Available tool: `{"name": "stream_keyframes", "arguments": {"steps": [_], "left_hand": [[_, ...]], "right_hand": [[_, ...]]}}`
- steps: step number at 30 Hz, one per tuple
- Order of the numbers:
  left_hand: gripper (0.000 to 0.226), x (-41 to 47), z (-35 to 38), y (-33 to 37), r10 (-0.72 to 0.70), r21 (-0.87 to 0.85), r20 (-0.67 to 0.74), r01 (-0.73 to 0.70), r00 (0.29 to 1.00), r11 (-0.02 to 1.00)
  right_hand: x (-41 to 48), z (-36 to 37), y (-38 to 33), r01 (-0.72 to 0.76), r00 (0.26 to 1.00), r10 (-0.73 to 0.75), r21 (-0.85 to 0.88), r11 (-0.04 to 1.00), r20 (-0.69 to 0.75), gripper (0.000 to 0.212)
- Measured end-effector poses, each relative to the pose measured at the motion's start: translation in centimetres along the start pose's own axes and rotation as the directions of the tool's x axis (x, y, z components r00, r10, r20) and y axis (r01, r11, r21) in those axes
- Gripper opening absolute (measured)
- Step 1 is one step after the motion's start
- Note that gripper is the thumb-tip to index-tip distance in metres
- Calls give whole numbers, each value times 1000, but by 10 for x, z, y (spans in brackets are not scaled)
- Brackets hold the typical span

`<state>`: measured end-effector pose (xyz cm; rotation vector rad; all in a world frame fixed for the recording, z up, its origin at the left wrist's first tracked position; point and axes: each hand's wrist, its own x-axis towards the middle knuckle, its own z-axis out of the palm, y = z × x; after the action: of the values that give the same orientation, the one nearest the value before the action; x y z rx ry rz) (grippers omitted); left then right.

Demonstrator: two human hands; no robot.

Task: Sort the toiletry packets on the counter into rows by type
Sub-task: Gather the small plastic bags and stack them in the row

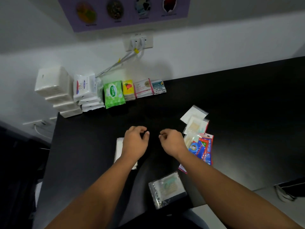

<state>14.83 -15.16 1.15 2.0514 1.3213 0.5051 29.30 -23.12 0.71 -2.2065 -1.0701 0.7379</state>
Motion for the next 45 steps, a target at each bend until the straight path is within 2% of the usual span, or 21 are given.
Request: {"name": "stream_keyframes", "arguments": {"steps": [6,12,15,20,22,24,26,28,33,37,40,42,45], "left_hand": [[25,35,65,63,79,40,138,-85,987,996],[31,77,120,101,48,144,210,-80,977,986],[44,91,141,110,-7,222,255,-52,967,974],[57,98,170,120,-73,307,181,14,981,952],[51,103,176,121,-134,290,185,76,974,954],[40,107,178,123,-176,276,212,114,961,954],[31,110,177,125,-196,295,242,120,950,948],[27,112,175,124,-198,292,272,116,942,949],[48,113,164,115,-177,-50,223,192,959,980],[19,100,143,105,-212,-225,85,226,974,948],[14,88,123,95,-229,-410,3,210,973,888],[15,76,107,87,-246,-533,-4,206,969,821],[15,51,83,72,-275,-642,6,215,961,736]], "right_hand": [[31,-65,57,-65,991,67,15,998,-113,20],[71,-118,105,-181,966,172,-30,983,-191,47],[91,-133,122,-236,966,223,-93,967,-127,51],[125,-141,133,-143,989,146,-156,977,12,47],[136,-141,134,-152,986,160,-162,975,39,45],[144,-139,134,-163,984,173,-161,973,50,34],[149,-137,132,-148,983,167,-202,968,81,16],[152,-136,130,-134,982,159,-211,968,106,13],[159,-134,119,-33,994,24,79,996,109,15],[155,-134,94,122,990,-137,255,959,42,15],[146,-131,70,189,978,-207,391,901,4,22],[136,-123,54,164,978,-208,521,838,26,28],[117,-98,34,40,980,-155,640,767,125,17]]}}
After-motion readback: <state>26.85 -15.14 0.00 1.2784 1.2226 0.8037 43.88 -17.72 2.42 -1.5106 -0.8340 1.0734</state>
